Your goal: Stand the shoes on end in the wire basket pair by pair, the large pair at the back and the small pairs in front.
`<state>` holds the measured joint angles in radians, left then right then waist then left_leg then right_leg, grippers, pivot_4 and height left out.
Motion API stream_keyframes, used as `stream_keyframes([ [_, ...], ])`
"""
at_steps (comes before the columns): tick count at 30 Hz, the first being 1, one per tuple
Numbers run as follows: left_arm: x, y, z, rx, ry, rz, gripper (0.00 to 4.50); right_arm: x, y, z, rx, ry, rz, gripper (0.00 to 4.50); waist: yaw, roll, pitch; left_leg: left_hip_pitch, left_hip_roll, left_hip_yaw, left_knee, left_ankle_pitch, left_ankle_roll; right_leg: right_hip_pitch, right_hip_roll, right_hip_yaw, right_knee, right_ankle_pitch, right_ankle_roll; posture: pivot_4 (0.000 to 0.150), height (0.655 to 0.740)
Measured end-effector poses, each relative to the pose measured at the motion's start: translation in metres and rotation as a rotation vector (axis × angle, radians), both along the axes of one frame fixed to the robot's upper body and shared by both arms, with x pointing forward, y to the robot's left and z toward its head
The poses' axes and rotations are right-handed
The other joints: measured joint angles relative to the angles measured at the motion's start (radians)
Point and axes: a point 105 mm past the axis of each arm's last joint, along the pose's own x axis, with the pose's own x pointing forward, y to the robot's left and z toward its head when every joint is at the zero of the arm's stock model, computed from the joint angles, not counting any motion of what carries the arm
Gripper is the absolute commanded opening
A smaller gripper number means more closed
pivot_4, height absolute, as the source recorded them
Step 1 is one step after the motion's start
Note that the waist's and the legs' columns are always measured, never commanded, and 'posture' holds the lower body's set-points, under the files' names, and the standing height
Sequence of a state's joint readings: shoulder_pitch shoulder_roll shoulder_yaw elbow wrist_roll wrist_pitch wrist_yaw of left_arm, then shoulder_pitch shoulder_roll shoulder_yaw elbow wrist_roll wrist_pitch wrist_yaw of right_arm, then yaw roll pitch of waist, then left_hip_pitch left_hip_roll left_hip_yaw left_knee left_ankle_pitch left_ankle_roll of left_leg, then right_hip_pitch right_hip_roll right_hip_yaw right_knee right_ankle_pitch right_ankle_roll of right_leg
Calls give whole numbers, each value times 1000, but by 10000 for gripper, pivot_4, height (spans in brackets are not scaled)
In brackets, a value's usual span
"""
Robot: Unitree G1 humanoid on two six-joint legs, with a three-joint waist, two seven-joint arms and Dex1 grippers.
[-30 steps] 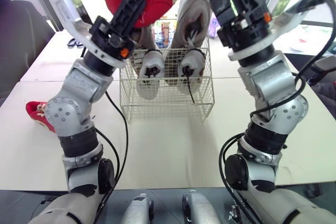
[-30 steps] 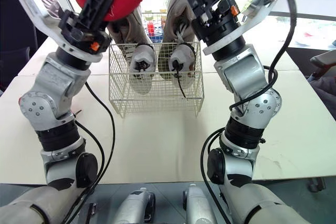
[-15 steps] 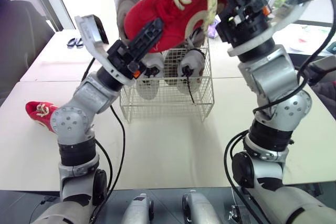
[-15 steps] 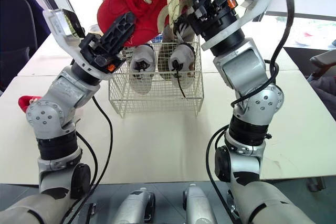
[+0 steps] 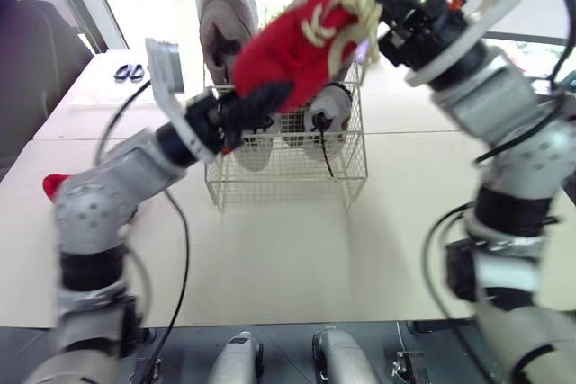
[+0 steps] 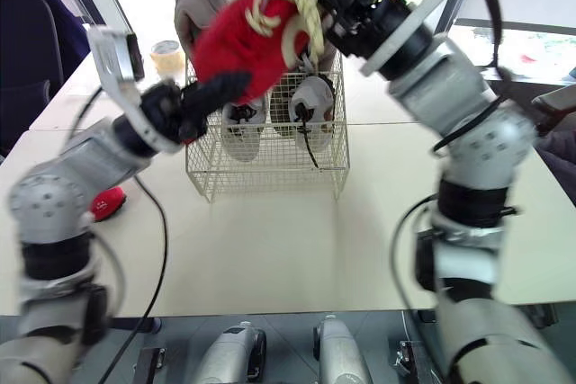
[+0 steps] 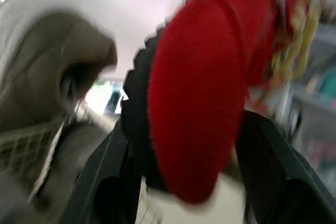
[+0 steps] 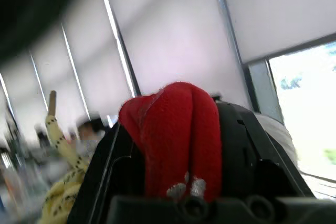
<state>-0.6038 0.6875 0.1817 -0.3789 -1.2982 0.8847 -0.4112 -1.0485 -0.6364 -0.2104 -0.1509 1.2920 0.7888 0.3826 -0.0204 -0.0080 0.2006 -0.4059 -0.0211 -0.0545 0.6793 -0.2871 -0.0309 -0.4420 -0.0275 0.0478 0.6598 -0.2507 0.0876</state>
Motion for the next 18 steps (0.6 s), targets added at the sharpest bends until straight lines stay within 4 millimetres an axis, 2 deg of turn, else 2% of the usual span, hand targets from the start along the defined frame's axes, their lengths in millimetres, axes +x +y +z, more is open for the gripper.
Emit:
stream_keyframes([
  [2, -5, 15, -19, 144, 53, 17, 26227, -4, -13, 3, -137, -96, -9, 17073, 0, 0, 0, 0, 1, -1, -1, 0, 0, 1, 1, -1, -3, 0, 0, 1500, 7400],
  [3, -10, 18, -22, 197, 57, 6, 26227, -3, -16, 0, -202, -124, -4, 17073, -1, 0, 0, 0, 1, 0, -1, -1, 1, 1, 1, -1, -4, 0, 0, 1500, 7400],
  [7, -32, 27, -21, 314, 38, -30, 26227, 12, -8, -36, -437, -152, 63, 17073, -11, 0, 0, 0, 2, 1, -1, -1, 1, 1, -1, 0, -5, 0, 0, 1500, 7400],
  [9, -36, 33, -28, 326, 77, -31, 26227, 17, -5, -49, -509, -166, 92, 17073, -14, 0, 0, -1, 2, 1, -1, -1, 1, 1, -1, 0, -5, 0, 0, 1500, 7400],
  [12, -39, 38, -35, 332, 114, -29, 26227, 22, -4, -58, -581, -219, 99, 17073, -13, 0, 0, -1, 2, 0, -1, -1, 1, 1, -2, -1, -5, 0, 0, 1500, 7400],
  [18, -37, 43, -33, 320, 115, 2, 26227, 36, 9, -88, -751, -374, 111, 17073, -15, 0, 0, -1, 2, -1, -1, 0, 0, 0, -3, -1, -5, 1, 0, 1500, 7400],
])
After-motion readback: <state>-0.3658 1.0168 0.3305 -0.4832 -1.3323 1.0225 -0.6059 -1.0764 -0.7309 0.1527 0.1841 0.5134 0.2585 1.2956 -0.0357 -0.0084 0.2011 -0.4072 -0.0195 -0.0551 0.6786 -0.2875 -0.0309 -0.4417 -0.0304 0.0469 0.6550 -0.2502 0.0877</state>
